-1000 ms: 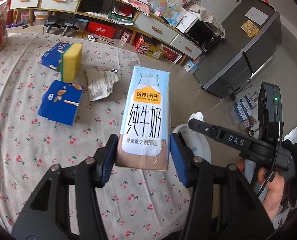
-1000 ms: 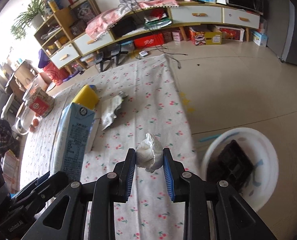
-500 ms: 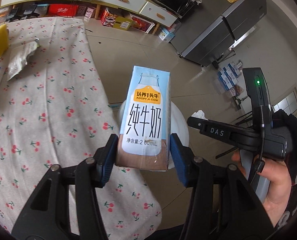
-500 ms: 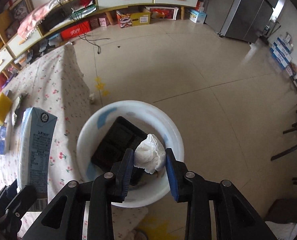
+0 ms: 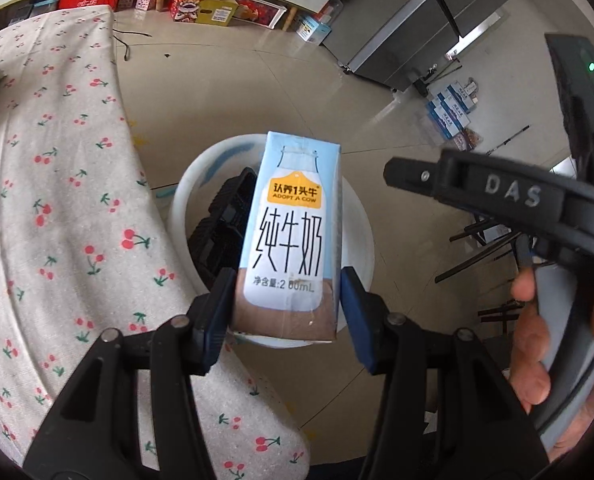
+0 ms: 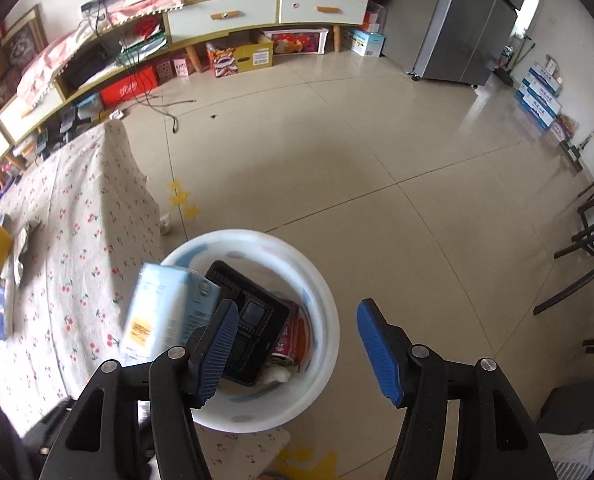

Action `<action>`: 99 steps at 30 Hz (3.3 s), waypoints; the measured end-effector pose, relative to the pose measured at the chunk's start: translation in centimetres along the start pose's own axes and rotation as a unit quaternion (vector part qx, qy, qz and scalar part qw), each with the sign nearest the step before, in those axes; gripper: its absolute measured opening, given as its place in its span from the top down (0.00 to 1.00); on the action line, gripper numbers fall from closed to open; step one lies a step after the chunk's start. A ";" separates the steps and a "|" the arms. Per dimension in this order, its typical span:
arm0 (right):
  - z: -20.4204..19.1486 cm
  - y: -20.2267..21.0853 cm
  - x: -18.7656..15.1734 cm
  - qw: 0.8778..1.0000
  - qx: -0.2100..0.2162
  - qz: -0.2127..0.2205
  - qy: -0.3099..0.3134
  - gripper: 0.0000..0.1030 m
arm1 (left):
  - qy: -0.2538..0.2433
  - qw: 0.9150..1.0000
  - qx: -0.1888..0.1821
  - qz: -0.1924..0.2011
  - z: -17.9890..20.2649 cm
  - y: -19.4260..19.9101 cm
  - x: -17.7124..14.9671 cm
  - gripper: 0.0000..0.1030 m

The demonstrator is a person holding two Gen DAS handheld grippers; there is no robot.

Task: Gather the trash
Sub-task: 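Carry the milk carton and tissue to the basin and release both, then grasp the blue box with the left tool while the right tool grasps the paper wrapper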

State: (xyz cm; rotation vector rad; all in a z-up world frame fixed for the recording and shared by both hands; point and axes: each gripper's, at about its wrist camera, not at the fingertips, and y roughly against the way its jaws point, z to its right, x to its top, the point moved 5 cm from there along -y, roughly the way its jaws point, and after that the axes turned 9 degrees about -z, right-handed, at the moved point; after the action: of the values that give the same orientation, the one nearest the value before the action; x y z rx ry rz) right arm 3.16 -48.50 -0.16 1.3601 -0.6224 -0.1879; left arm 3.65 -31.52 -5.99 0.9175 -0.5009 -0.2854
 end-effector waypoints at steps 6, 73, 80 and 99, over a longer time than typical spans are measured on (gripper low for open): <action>0.6 0.6 0.2 1.000 0.014 0.008 -0.017 0.37 | -0.002 1.000 0.015 -0.015 0.8 -3.5 1.1 0.47; -11.0 -1.1 1.2 0.992 0.111 -0.018 0.049 0.37 | 0.148 0.949 0.262 0.092 -25.1 15.0 -2.1 0.34; -15.1 -1.4 1.6 0.981 0.186 -0.020 0.058 0.37 | 0.161 0.953 0.238 0.095 -25.3 16.1 -3.6 0.35; -29.3 -4.1 1.8 0.932 0.358 -0.037 0.035 0.37 | 0.193 0.955 0.176 0.137 -25.6 19.8 -5.6 0.36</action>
State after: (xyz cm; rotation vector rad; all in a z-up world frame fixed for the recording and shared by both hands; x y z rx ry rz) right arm 20.74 -25.28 -5.83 2.0872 -0.6036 0.0405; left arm 12.85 -0.06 -4.47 1.2022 -0.3125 0.2450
